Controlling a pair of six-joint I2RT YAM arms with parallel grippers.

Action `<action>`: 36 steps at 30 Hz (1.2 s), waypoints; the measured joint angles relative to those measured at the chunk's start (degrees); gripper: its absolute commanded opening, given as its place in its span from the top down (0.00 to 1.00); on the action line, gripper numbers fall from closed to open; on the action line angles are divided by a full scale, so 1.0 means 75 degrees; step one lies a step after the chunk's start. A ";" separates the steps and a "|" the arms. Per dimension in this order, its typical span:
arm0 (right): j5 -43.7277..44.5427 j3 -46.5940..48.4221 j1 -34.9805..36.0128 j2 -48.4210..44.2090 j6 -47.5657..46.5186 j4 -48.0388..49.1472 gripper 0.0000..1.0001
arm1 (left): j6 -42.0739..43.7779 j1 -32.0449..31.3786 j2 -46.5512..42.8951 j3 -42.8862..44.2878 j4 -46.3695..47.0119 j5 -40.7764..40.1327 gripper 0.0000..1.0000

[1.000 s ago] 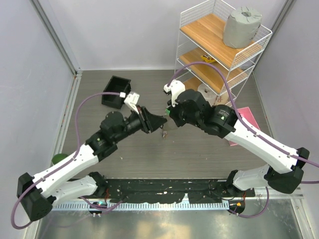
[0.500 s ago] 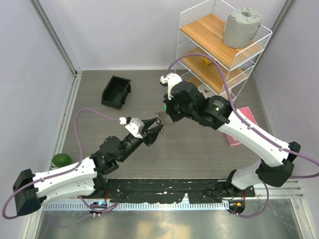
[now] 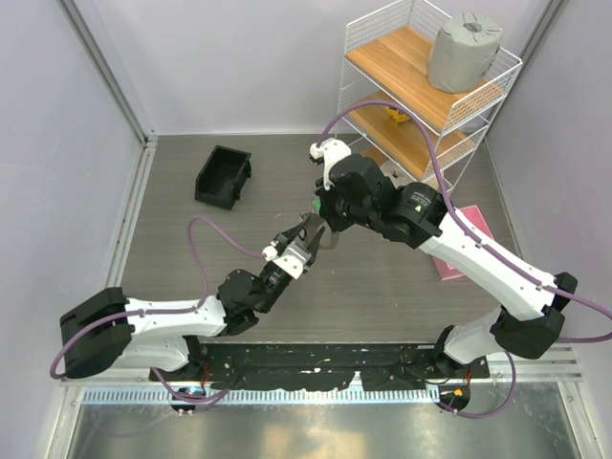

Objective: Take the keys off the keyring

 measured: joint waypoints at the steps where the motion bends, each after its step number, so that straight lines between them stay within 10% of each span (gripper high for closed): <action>1: 0.0000 0.0000 -0.0006 0.0000 0.0000 0.0000 0.95 | 0.0087 0.0000 0.0102 0.0017 0.0131 -0.0073 0.59; 36: -0.0012 0.0000 -0.0032 -0.0003 -0.0006 0.0003 0.95 | -0.0105 0.0131 0.0638 0.0452 0.0874 -0.0892 0.89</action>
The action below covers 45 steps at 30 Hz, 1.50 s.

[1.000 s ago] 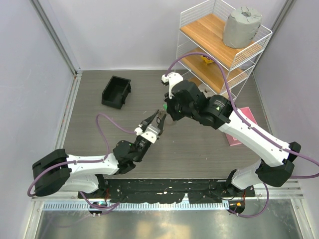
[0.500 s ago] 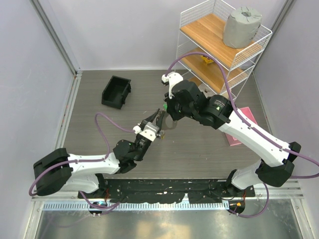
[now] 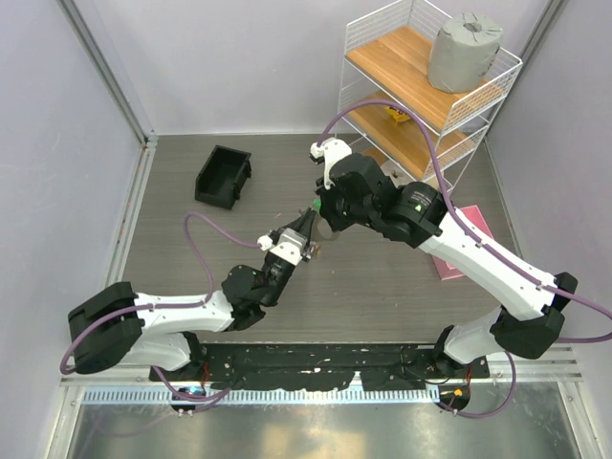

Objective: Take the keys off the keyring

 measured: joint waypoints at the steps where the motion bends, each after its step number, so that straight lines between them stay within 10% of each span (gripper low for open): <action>1: 0.0000 -0.0003 -0.0003 0.0000 0.0000 0.0003 0.95 | -0.0032 0.0009 0.0012 0.0000 -0.0003 -0.0020 0.92; 26: 0.0111 -0.0300 -0.0201 -0.0058 0.0003 0.0000 0.95 | -0.0396 0.0026 -0.0851 -0.0134 -0.0268 -0.0323 1.00; 34: 0.0114 -0.0309 -0.0201 -0.0096 0.0003 0.0000 0.95 | -0.2022 0.0035 -0.1390 0.0015 -0.2011 -0.0219 0.62; 45: 0.0105 -0.0309 -0.0201 -0.0111 0.0003 0.0000 0.95 | -0.2908 0.0032 -0.0953 0.0216 -0.2550 0.0245 0.69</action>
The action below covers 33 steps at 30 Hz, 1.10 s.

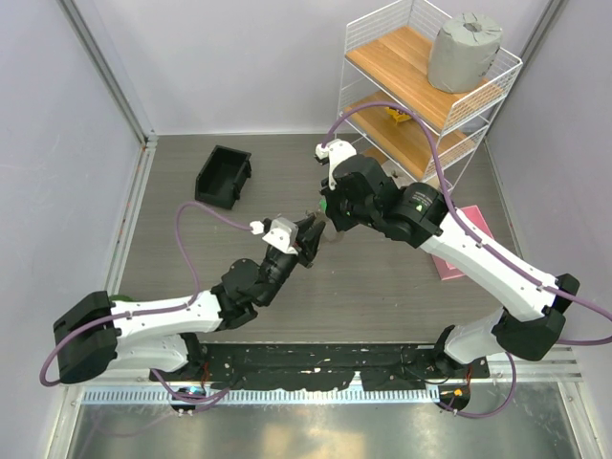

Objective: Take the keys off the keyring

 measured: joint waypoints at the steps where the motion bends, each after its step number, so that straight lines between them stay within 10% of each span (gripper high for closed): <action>1: 0.0000 0.0000 0.0000 -0.0006 0.0000 0.0000 0.95 | 0.0003 0.0000 0.0064 0.0035 -0.0026 0.0003 0.69; 33: -0.0015 0.0003 -0.0064 -0.0332 0.0023 -0.0055 0.95 | 0.0627 0.0393 0.0775 0.0825 -0.0085 0.0236 1.00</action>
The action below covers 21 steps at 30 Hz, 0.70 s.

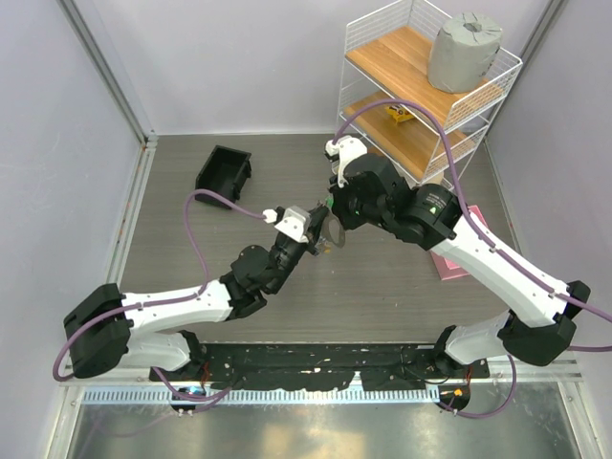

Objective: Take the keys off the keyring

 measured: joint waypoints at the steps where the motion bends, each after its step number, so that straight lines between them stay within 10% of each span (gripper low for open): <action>1: 0.0017 0.0000 0.0000 -0.0006 0.0000 -0.0015 0.95 | 0.0000 0.0020 0.0000 0.0026 -0.0050 0.0085 1.00; 21: 0.0184 -0.0650 0.0087 -0.0332 -0.0003 0.0128 0.95 | -0.0673 0.0772 -0.1314 -0.0198 -0.1466 0.1947 1.00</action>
